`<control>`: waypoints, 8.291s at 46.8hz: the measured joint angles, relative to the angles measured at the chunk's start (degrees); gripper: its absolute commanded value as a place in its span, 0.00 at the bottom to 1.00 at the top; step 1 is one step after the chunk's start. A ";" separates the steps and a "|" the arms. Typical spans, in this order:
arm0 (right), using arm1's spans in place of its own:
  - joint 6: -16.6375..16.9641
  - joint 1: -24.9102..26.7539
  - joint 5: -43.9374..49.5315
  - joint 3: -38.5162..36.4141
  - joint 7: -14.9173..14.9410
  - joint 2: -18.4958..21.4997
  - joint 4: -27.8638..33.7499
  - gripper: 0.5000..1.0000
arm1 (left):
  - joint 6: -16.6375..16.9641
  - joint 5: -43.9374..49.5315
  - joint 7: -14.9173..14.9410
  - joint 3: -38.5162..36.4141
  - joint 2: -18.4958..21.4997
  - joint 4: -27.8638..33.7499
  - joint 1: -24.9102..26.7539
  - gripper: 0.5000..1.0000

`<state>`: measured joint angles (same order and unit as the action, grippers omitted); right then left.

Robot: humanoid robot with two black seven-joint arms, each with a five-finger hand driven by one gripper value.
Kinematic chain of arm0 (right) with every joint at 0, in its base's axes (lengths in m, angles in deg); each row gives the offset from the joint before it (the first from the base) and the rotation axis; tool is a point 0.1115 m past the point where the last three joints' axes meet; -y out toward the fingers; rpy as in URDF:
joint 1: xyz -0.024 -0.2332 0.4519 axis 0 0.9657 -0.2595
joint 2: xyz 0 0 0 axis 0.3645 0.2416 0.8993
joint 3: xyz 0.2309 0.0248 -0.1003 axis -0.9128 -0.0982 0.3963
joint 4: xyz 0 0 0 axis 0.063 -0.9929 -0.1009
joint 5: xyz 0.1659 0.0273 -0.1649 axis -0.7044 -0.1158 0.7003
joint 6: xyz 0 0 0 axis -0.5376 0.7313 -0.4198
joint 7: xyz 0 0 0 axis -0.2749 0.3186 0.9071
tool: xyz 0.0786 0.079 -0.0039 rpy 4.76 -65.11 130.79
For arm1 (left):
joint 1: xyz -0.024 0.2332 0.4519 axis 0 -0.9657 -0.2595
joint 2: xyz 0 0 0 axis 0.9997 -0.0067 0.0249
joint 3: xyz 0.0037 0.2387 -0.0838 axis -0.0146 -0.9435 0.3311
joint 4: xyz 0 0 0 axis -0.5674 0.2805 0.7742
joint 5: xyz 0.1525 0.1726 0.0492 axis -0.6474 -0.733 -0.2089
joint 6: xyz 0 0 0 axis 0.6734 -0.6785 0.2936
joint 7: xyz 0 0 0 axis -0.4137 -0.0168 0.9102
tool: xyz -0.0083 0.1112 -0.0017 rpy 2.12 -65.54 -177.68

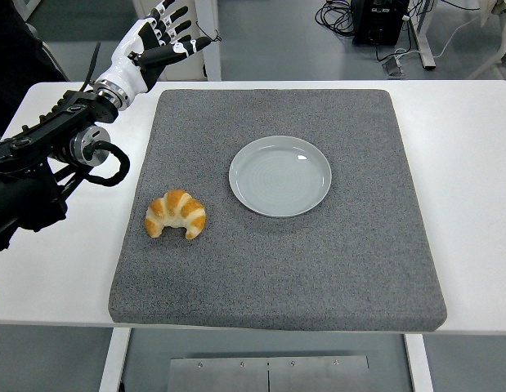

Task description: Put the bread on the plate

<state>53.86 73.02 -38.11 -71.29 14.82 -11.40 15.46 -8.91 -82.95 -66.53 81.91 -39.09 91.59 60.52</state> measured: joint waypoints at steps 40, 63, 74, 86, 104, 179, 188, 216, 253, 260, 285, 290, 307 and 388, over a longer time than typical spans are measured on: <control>-0.01 0.00 0.01 0.00 0.00 0.00 0.00 1.00 | -0.39 -18.20 -2.35 -11.64 13.56 17.03 4.16 0.88; -0.01 0.00 0.02 0.00 0.00 0.00 0.00 1.00 | -2.46 -33.70 -1.53 -12.91 15.88 22.75 4.02 0.88; -0.02 0.00 -0.01 0.00 0.01 0.00 -0.02 1.00 | -8.80 -39.30 -1.42 -12.92 19.89 26.89 4.18 0.88; -0.01 0.00 0.00 0.00 0.01 0.00 -0.01 1.00 | -10.77 -45.71 -1.99 -12.95 24.92 31.76 4.02 0.88; 0.00 0.00 0.01 0.00 0.00 0.00 0.00 1.00 | -12.20 -49.89 -9.74 -13.26 27.31 30.18 3.49 0.88; -0.01 0.00 0.01 0.00 0.00 0.00 -0.01 1.00 | -1.21 -63.52 -11.41 -18.83 24.96 25.96 -4.50 0.81; -0.02 0.01 -0.01 0.00 0.00 0.00 -0.01 1.00 | 2.78 -63.52 -11.43 -21.23 24.63 26.04 -4.50 0.78; 0.00 0.00 -0.01 0.00 0.00 0.00 -0.01 1.00 | 6.54 -63.59 -11.38 -21.84 22.94 25.88 -5.86 0.73; -0.01 0.00 -0.02 0.00 0.00 0.00 -0.02 1.00 | 14.09 -63.51 -11.63 -26.33 21.62 25.23 -6.09 0.47; -0.02 0.00 -0.01 0.00 0.00 0.00 -0.01 1.00 | 15.20 -63.46 -12.01 -26.33 21.13 24.74 -6.10 0.34; 0.00 0.00 0.02 0.00 0.00 0.00 -0.01 1.00 | 15.44 -62.48 -11.99 -26.08 20.38 23.74 -5.85 0.19; 0.00 0.00 0.01 0.00 0.00 0.00 -0.01 1.00 | 15.44 -62.46 -11.99 -25.26 20.52 23.74 -5.52 0.20; 0.00 0.00 0.00 0.00 0.00 0.00 -0.01 1.00 | 12.74 -62.33 -12.17 -17.82 21.32 22.18 -1.56 0.20; -0.01 0.01 0.01 0.00 0.00 0.00 0.00 1.00 | -6.56 -65.58 -8.43 -5.91 -0.02 11.09 13.46 0.22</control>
<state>53.84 73.02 -38.10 -71.29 14.82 -11.40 15.46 -15.47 -148.52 -74.95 76.01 -39.11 102.68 73.98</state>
